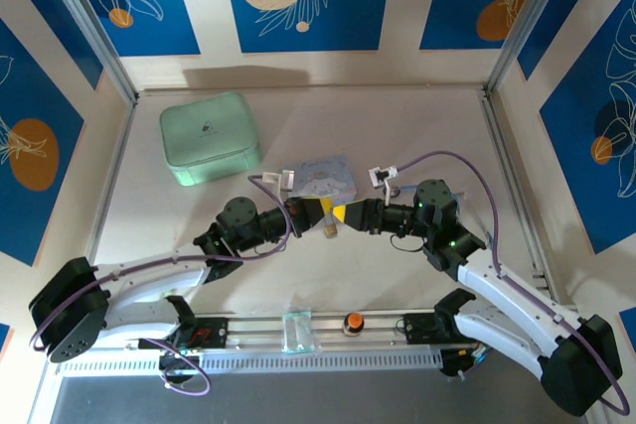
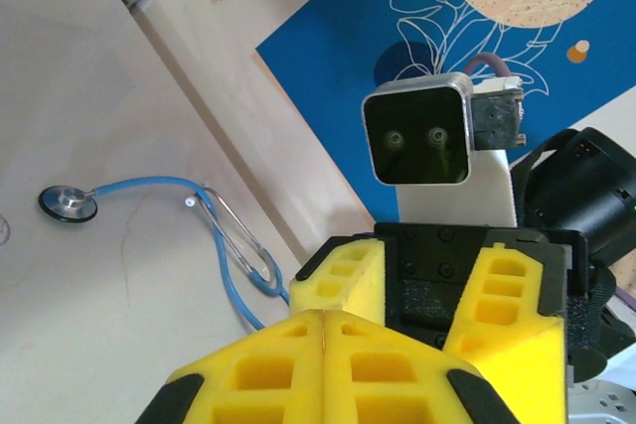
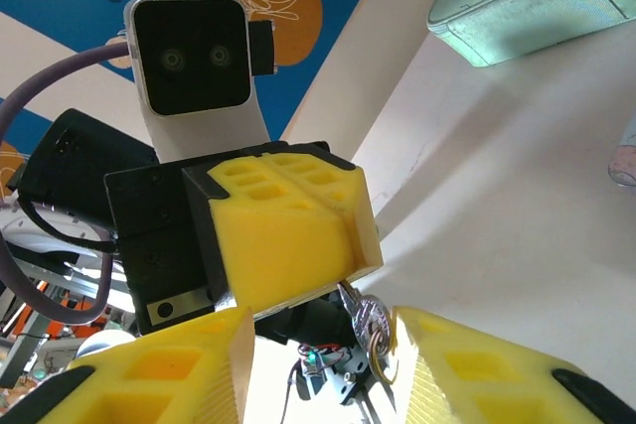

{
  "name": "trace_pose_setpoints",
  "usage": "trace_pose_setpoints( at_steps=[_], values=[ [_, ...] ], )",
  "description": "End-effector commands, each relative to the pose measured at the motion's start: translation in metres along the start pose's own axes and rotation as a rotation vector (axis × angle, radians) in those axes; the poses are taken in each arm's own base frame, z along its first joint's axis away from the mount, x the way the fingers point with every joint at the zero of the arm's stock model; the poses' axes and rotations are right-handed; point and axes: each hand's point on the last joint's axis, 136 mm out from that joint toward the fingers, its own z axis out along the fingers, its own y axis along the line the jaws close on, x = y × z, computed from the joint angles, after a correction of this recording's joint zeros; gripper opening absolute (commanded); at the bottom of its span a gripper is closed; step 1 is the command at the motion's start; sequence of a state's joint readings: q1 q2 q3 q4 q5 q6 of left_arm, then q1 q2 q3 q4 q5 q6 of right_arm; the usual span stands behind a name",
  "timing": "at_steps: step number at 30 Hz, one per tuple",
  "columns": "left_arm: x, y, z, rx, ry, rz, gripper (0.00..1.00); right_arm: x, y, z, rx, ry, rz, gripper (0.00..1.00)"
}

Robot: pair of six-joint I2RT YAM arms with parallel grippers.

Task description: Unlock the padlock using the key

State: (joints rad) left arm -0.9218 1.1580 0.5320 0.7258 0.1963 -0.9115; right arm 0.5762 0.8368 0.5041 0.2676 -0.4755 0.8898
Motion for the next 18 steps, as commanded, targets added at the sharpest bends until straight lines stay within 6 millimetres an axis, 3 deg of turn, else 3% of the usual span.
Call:
trace_pose_setpoints(
  at_steps=[1,3,9,18],
  values=[
    [-0.016,-0.025,-0.001,0.079,-0.032,0.013,0.00,-0.001,0.012,0.001,-0.053,0.005,-0.051,0.36],
    [-0.015,-0.027,-0.001,0.090,-0.031,0.011,0.00,-0.001,0.015,0.003,-0.069,0.010,-0.055,0.33],
    [-0.015,-0.024,-0.003,0.095,-0.048,-0.005,0.00,0.001,0.015,0.004,-0.076,0.014,-0.056,0.11],
    [-0.011,-0.017,-0.003,0.084,-0.048,-0.022,0.00,0.004,0.008,0.005,-0.057,0.008,-0.036,0.03]
  ],
)
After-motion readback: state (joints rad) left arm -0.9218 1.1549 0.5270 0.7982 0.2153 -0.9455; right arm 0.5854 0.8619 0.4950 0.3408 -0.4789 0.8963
